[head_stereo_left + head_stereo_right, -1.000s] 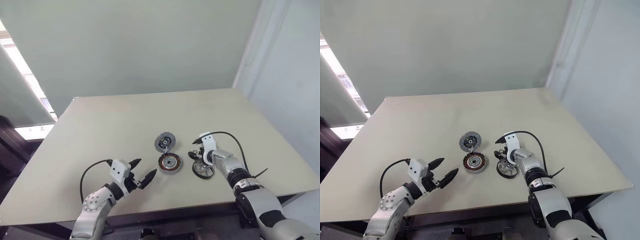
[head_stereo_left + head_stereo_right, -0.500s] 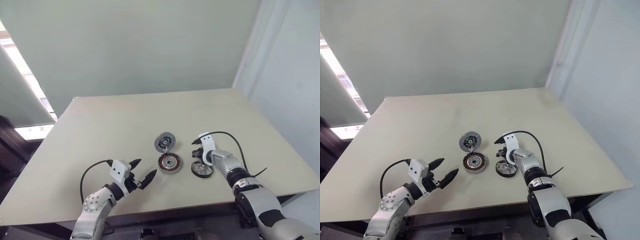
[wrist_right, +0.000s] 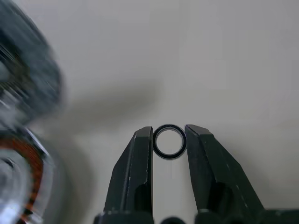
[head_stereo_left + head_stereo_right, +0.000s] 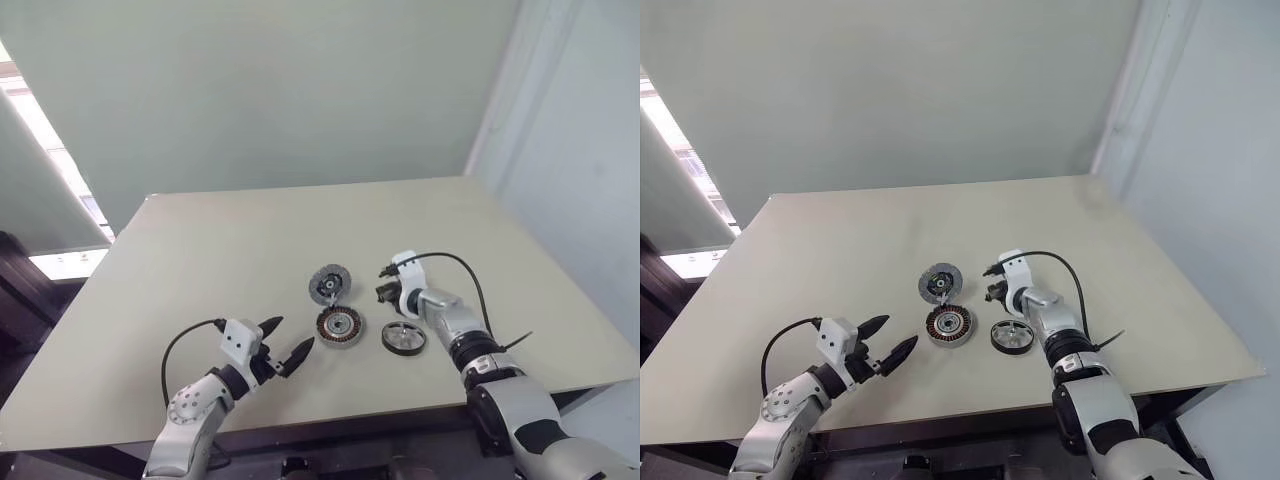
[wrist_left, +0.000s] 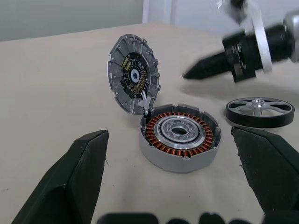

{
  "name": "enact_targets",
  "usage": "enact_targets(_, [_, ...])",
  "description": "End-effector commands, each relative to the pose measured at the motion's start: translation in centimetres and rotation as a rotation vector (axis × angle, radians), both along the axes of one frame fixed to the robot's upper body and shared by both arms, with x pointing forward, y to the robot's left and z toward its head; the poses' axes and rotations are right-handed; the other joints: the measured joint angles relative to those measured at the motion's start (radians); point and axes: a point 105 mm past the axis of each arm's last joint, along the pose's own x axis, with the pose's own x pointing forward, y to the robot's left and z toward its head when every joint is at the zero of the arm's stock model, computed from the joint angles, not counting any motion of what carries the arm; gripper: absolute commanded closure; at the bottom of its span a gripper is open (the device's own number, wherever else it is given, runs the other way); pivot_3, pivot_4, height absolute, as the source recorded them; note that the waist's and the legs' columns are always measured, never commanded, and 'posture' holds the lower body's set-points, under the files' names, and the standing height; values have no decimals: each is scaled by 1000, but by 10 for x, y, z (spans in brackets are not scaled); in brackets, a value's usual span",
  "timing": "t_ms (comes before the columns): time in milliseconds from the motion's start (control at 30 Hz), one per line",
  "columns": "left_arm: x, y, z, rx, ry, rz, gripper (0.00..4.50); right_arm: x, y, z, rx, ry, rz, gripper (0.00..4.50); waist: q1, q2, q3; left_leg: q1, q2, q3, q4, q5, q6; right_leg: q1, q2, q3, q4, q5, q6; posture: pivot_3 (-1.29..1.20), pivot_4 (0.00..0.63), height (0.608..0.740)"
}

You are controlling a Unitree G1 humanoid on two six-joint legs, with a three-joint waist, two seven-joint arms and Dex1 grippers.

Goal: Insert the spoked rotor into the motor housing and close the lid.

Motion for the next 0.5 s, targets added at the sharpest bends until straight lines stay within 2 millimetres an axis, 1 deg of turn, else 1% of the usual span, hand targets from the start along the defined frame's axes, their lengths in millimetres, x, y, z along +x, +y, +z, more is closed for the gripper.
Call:
enact_targets(33, [3, -2, 13, 0, -62, -13, 0, -5, 18, 26, 41, -69, 82, 3795, 1, 0, 0, 0, 0, 0, 0, 0, 0, 0, 0, 0, 0, 0, 0, 0, 0, 740])
enact_targets(233, [2, 3, 11, 0, -73, -8, 0, -30, 38, 35, 54, -78, 189, 3795, 2, 0, 0, -1, 0, 0, 0, 0, 0, 0, -1, 0, 0, 0, 0, 0, 0, 740])
enact_targets(333, [1, 6, 9, 5, -76, -8, 0, -45, 46, 35, 48, -62, 243, 3795, 2, 0, 0, -1, 0, 0, 0, 0, 0, 0, 0, 0, 0, 0, 0, 0, 0, 740])
enact_targets(433, [0, 9, 8, 8, -74, -8, 0, -54, 51, 34, 45, -48, 273, 3795, 2, 0, 0, 0, 0, -1, 1, 0, 0, 0, 0, -1, 0, 0, 0, 0, 0, 740])
enact_targets(500, [-3, 11, 3, 22, -57, -17, 0, -62, 58, 29, 35, -31, 296, 3795, 2, 0, 0, 0, 0, -1, 1, 0, 0, 0, 0, -1, 0, 0, 0, 0, 0, 740])
